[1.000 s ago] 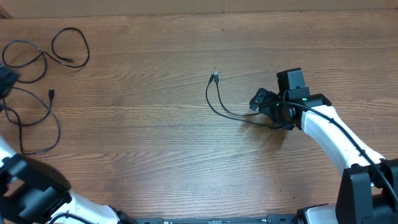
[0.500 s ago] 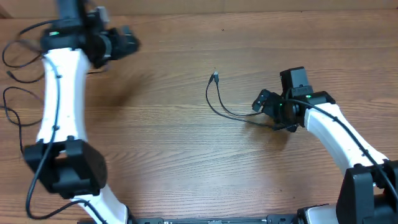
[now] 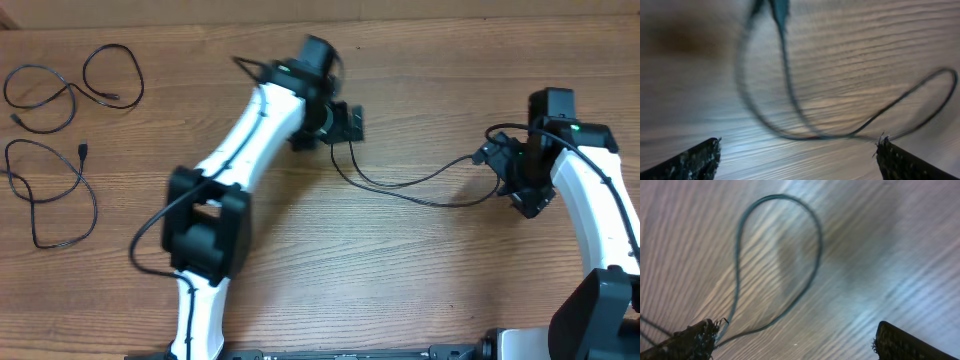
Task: Untangle cables
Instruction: 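Reach the left gripper to the cable near the right gripper and grasp it, then drag the cable left with the left gripper and lay it at left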
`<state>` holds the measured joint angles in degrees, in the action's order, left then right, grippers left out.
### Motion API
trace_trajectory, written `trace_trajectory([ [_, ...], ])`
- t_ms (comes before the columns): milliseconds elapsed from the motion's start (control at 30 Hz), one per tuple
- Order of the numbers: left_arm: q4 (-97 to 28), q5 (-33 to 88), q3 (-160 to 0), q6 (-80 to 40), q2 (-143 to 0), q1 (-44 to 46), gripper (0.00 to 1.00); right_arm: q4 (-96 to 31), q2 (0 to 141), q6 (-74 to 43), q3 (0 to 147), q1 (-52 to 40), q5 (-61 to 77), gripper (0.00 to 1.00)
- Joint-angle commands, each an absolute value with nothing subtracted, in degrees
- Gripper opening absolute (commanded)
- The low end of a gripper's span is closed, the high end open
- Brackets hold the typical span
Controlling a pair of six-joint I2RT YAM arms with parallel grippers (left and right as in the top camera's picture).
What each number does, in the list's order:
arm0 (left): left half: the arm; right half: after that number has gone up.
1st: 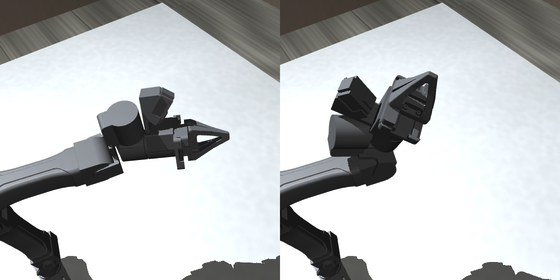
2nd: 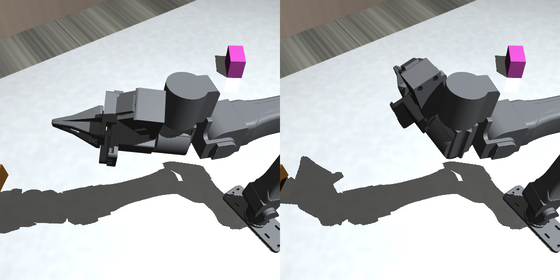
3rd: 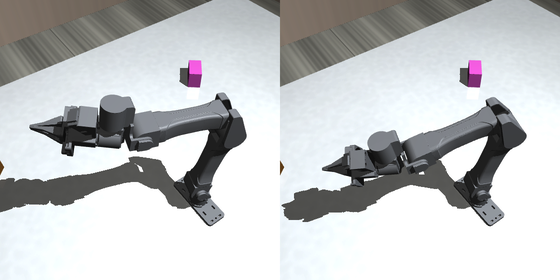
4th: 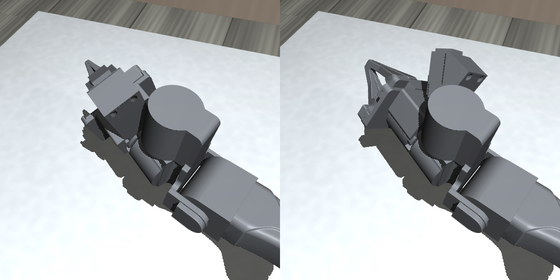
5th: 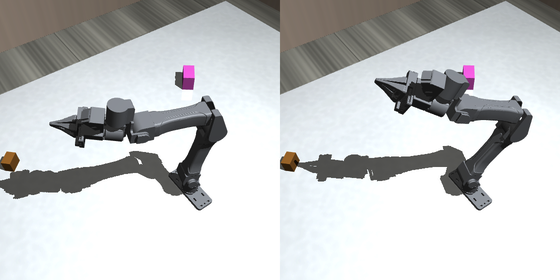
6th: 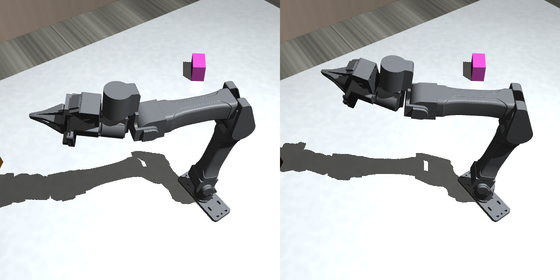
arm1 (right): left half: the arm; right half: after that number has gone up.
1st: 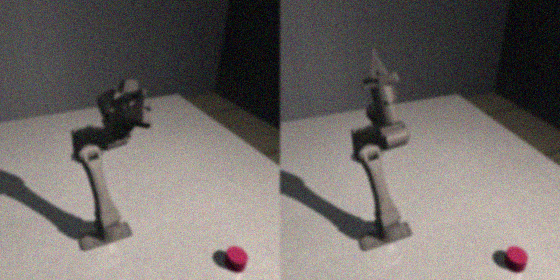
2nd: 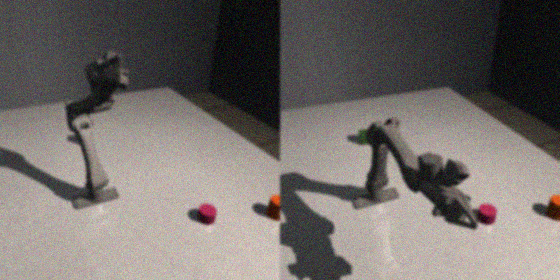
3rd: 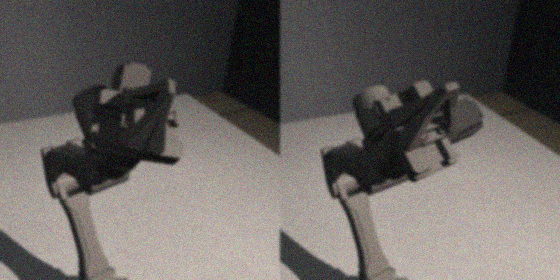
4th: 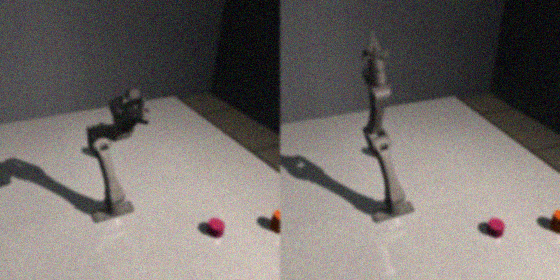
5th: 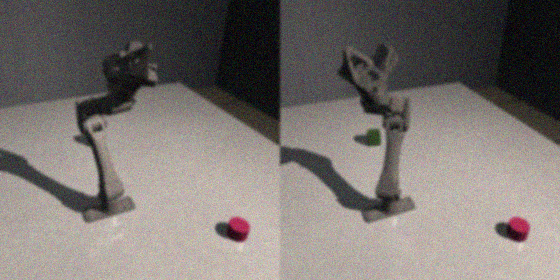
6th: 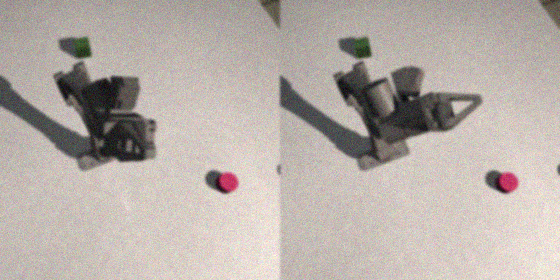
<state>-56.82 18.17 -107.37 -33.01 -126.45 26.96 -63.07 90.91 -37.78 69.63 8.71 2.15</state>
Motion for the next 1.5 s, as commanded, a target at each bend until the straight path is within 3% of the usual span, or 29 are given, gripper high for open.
trace_trajectory([
  [0,-55.55,18.04,-107.72,-53.56,-130.56,30.26,1.0,-63.66,90.65,-36.73,70.48,9.52,1.34,1.0],
  [167,-52.25,14.85,-107.72,-55.07,-135.63,34.92,1.0,-64.9,90.65,-35.48,70.48,9.39,1.37,1.0],
  [367,-52.42,10.63,-107.72,-65.08,-136.88,36.23,1.0,-65.1,90.65,-35.48,70.48,9.39,1.37,1.0],
  [567,-57.87,10.39,-107.74,-67.94,-137.14,36.29,1.0,-66.06,90.65,-35.51,70.46,9.39,1.37,1.0],
  [867,-63.42,7.73,-120.53,-59.51,-137.14,32.6,1.0,-66.37,90.65,-35.51,70.48,9.39,1.39,1.0],
  [1000,-74.65,3.97,-126.58,-68.99,-137.14,33.36,1.0,-66.35,90.65,-35.51,70.46,9.39,1.39,1.0],
  [1200,-72.82,9.1,-125.32,-70.06,-137.21,35.77,1.0,-66.61,90.65,-35.51,70.46,9.39,1.63,1.0],
  [1467,-72.51,7.99,-121.21,-85.38,-137.53,40.23,1.0,-66.61,90.65,-35.46,70.46,9.39,2.63,1.0],
])
